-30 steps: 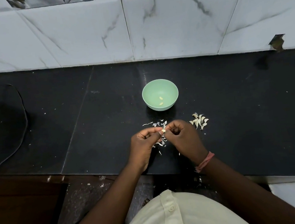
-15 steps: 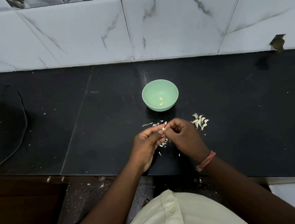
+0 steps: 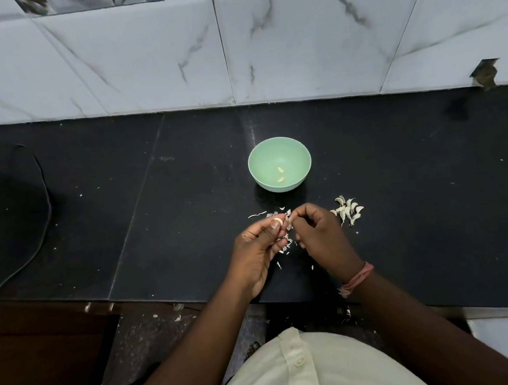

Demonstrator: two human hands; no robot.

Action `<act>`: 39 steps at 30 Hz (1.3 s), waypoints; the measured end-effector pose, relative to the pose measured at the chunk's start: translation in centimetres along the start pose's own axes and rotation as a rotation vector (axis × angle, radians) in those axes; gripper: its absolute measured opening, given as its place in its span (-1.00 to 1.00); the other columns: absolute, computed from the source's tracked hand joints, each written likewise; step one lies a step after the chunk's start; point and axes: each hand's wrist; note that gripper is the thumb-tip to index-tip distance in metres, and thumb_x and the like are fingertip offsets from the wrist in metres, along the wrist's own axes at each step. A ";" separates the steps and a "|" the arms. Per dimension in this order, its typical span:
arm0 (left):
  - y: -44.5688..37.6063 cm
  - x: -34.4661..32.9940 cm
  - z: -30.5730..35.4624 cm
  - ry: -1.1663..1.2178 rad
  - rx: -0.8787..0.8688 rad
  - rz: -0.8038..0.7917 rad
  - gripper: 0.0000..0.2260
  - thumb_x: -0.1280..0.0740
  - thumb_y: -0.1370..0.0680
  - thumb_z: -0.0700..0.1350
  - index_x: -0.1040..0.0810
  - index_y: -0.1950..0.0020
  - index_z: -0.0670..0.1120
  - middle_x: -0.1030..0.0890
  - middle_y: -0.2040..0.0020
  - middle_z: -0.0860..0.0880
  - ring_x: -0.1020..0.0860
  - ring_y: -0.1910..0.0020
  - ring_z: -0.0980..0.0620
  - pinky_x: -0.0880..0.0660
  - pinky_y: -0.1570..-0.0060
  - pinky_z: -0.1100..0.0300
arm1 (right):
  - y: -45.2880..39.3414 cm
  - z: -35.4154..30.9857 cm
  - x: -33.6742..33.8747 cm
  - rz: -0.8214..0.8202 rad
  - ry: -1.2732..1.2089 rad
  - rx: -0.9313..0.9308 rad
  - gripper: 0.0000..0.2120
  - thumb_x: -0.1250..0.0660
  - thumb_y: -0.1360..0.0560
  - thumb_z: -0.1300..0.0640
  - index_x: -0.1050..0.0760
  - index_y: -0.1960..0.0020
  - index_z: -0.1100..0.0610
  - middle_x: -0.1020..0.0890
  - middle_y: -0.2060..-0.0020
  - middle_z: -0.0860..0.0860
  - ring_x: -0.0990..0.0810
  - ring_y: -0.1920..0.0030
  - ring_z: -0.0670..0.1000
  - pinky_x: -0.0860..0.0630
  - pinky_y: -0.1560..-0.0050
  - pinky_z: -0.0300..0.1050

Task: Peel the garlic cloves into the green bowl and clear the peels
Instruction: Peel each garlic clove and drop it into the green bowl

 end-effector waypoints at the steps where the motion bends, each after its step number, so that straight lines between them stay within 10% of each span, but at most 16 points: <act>1: 0.0 0.1 0.0 -0.001 0.008 0.003 -0.77 -0.39 -0.54 -0.17 -0.67 -0.16 -0.20 -0.68 -0.01 -0.13 -0.61 0.07 0.07 -0.59 0.02 0.22 | 0.0 0.0 0.1 0.004 -0.005 -0.006 -0.87 -0.26 -0.54 0.24 -0.54 0.16 0.18 -0.53 0.42 -0.09 -0.44 0.39 -0.08 -0.39 0.28 -0.16; 10: -0.3 0.2 -0.2 -0.032 0.034 0.021 -0.78 -0.31 -0.63 -0.19 -0.63 -0.23 -0.21 -0.62 0.12 -0.09 -0.57 0.16 0.10 -0.59 0.06 0.23 | 0.1 0.1 -0.1 0.065 0.173 -0.001 -0.54 -0.19 -0.66 -0.06 -0.26 0.38 0.07 -0.35 0.50 -0.07 -0.33 0.44 -0.10 -0.31 0.33 -0.03; 15: -0.4 -0.3 -0.1 -0.016 0.001 0.021 -0.81 -0.31 -0.62 -0.22 -0.63 -0.19 -0.20 -0.63 0.17 -0.08 -0.56 0.21 0.09 -0.58 0.12 0.26 | -0.5 1.1 0.4 0.050 0.332 0.065 -0.93 -0.29 -0.59 0.20 -0.50 0.06 0.10 -0.57 0.24 -0.11 -0.52 0.23 -0.20 -0.40 0.19 -0.31; 19: -0.6 -0.5 0.0 -0.009 -0.029 0.041 -0.80 -0.33 -0.59 -0.25 -0.61 -0.19 -0.23 -0.62 0.19 -0.09 -0.56 0.24 0.10 -0.56 0.19 0.29 | -0.3 0.4 0.6 0.015 0.315 0.110 -0.71 -0.20 -0.44 0.41 -0.58 0.17 0.08 -0.61 0.25 -0.12 -0.54 0.23 -0.19 -0.42 0.19 -0.29; 22: -0.6 -0.6 0.1 0.005 -0.055 0.048 -0.84 -0.30 -0.59 -0.32 -0.57 -0.15 -0.24 -0.61 0.20 -0.08 -0.55 0.26 0.10 -0.54 0.23 0.31 | -0.2 -0.4 0.8 0.059 0.289 0.121 -0.74 -0.19 -0.39 0.32 -0.48 0.37 0.05 -0.56 0.44 -0.10 -0.49 0.39 -0.15 -0.34 0.33 -0.25; 39: -0.2 -0.5 0.2 -0.004 -0.134 0.091 -0.87 -0.31 -0.59 -0.33 -0.61 -0.09 -0.26 -0.63 0.19 -0.11 -0.53 0.25 0.08 -0.53 0.22 0.29 | -0.3 -1.8 -0.6 0.020 0.098 0.081 -0.94 -0.44 -0.50 0.21 -0.66 0.14 0.15 -0.69 0.35 -0.03 -0.64 0.34 -0.17 -0.54 0.28 -0.30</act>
Point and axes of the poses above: each hand's wrist, its own y-axis away from the middle knuckle, its own x-axis out of the back of the hand, z = x × y
